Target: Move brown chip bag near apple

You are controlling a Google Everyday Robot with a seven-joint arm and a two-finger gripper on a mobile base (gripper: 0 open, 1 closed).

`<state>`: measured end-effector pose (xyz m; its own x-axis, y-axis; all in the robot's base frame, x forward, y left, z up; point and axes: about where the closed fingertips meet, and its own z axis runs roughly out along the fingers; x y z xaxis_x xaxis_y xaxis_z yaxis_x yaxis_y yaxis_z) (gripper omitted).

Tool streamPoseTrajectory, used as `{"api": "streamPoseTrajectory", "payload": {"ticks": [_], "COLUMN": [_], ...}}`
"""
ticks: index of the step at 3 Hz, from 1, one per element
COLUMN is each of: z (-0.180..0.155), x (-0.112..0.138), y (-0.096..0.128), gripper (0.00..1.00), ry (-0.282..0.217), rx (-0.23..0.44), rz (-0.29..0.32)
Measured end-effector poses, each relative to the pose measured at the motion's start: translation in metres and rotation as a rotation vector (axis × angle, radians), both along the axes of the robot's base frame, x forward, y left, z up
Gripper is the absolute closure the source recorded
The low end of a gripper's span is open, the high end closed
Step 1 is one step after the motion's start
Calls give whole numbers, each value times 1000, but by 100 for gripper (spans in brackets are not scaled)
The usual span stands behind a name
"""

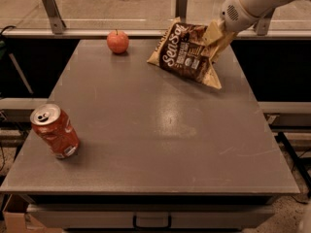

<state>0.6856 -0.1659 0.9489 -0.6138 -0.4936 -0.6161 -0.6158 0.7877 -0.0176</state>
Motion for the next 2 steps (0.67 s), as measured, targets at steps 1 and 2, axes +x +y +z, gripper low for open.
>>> {"api": "streamPoseTrajectory", "payload": {"ticks": [1, 2], "z": [-8, -15], "x": [28, 41], "y": [16, 36], "gripper": [100, 100], "ry": [32, 63], "rx": [51, 95], "rz": [-54, -74]}}
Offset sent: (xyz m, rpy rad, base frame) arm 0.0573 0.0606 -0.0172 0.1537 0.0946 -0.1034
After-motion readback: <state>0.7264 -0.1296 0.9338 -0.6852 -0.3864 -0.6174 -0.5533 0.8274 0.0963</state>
